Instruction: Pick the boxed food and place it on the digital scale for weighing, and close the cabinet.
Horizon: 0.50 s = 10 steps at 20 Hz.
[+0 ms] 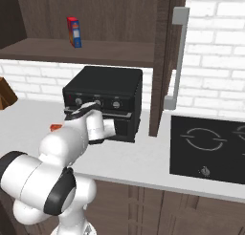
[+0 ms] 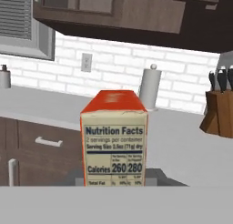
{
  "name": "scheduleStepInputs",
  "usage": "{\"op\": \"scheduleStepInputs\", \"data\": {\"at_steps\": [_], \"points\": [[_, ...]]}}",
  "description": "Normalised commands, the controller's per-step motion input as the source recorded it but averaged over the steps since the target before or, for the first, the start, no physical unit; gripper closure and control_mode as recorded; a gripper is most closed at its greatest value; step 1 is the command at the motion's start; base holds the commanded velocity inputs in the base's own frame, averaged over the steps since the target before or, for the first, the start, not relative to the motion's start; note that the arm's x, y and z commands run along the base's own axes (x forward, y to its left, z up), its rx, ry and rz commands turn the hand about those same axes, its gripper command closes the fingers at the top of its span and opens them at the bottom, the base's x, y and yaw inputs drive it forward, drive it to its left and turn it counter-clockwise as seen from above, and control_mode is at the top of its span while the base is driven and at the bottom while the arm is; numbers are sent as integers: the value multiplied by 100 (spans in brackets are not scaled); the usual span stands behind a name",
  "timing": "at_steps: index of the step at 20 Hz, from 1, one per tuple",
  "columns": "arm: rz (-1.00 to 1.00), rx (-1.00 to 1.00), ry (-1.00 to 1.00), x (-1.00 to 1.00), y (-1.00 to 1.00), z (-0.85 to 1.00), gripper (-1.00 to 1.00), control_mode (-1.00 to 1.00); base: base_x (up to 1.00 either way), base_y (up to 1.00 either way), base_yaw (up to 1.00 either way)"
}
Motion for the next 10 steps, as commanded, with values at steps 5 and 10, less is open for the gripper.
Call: {"op": "scheduleStepInputs", "data": {"at_steps": [5,10], "points": [[0,0,-1,13,7,-2,100,-100,0,0,0],[-1,0,-4,11,4,-20,100,-100,0,0,0]]}}
